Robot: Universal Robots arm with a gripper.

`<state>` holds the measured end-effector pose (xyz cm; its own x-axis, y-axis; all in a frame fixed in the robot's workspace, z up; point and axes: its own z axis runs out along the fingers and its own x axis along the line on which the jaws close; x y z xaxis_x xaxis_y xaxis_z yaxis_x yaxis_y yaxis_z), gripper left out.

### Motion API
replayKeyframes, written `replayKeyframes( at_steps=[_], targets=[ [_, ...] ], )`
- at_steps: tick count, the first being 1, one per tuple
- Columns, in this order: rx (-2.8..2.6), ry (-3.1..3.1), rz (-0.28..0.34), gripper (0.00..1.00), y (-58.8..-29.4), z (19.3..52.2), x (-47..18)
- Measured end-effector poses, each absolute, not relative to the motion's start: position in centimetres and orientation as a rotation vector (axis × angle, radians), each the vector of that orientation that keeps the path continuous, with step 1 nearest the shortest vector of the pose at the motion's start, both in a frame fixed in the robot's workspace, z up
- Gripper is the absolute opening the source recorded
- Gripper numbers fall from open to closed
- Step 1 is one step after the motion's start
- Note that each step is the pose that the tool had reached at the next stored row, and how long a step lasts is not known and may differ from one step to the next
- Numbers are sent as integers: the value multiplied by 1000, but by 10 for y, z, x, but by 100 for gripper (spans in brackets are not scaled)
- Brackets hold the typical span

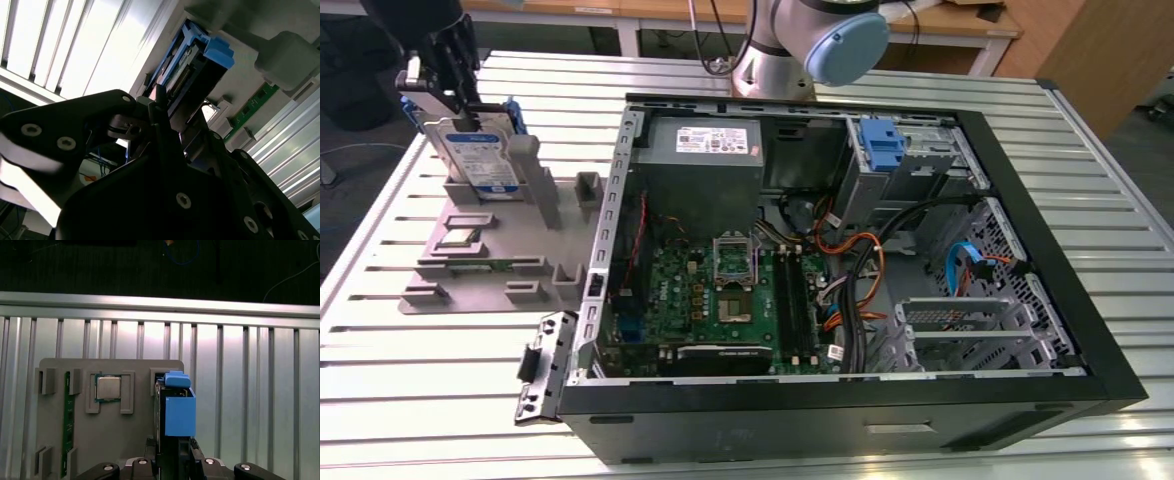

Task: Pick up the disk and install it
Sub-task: 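Pick up the disk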

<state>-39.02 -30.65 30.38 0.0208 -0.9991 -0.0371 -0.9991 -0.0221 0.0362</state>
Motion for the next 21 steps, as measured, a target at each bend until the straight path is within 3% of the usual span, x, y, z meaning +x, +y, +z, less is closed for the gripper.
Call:
replayKeyframes(
  at_steps=[21],
  targets=[
    [-2217,2223,81,35,-307,310,-390]
  ],
)
